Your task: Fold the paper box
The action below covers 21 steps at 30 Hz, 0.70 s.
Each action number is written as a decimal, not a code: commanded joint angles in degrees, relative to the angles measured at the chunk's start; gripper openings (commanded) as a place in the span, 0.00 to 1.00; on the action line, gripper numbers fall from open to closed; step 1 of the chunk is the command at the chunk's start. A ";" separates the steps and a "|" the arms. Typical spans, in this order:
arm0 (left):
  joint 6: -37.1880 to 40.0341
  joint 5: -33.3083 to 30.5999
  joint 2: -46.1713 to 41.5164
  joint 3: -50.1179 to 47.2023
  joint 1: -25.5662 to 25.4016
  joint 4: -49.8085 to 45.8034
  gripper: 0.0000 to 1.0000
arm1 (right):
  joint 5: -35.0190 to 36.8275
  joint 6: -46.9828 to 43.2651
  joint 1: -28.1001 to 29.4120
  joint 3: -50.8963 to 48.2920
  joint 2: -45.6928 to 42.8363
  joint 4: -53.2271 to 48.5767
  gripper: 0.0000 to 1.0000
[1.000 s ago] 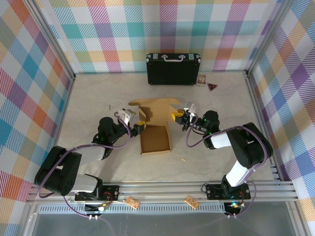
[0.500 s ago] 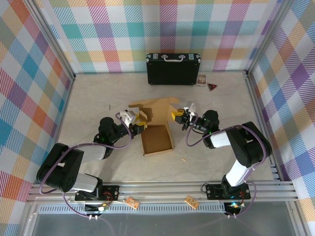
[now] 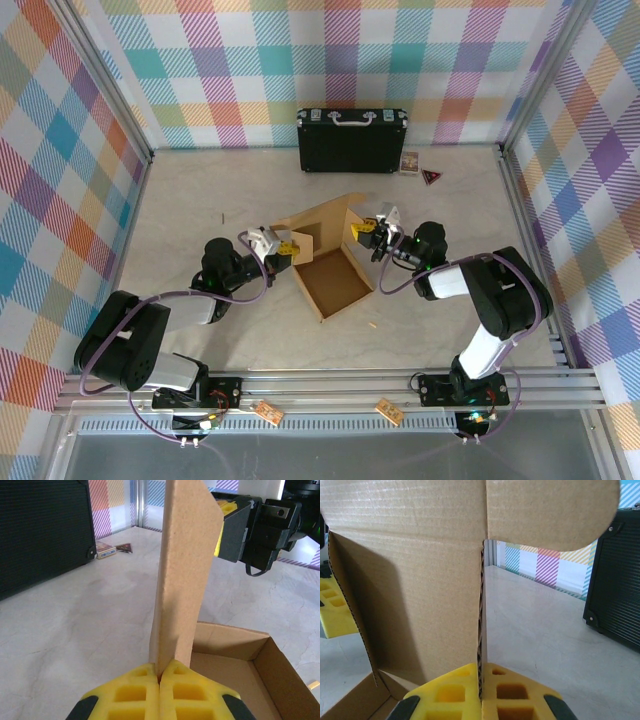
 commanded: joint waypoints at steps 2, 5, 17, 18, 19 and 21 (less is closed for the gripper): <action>-0.76 0.37 -0.37 3.41 -1.17 1.14 0.06 | -9.53 1.06 2.25 1.14 0.85 0.67 0.00; -1.76 -1.42 -0.12 3.83 -1.35 0.85 0.33 | -10.31 1.36 2.25 1.33 1.01 0.50 0.00; -0.51 -2.46 0.38 5.79 -1.66 -2.91 0.07 | -11.64 1.91 2.28 1.82 1.29 0.31 0.00; -0.55 -2.42 0.33 5.86 -1.70 -3.04 0.04 | -11.70 1.93 2.30 1.83 1.24 0.22 0.00; -0.50 -2.31 0.26 5.84 -1.69 -3.13 0.02 | -11.75 1.90 2.31 1.91 1.29 0.23 0.00; -0.50 -2.20 0.01 5.88 -1.70 -3.39 0.00 | -11.82 1.99 2.29 1.87 1.36 0.15 0.00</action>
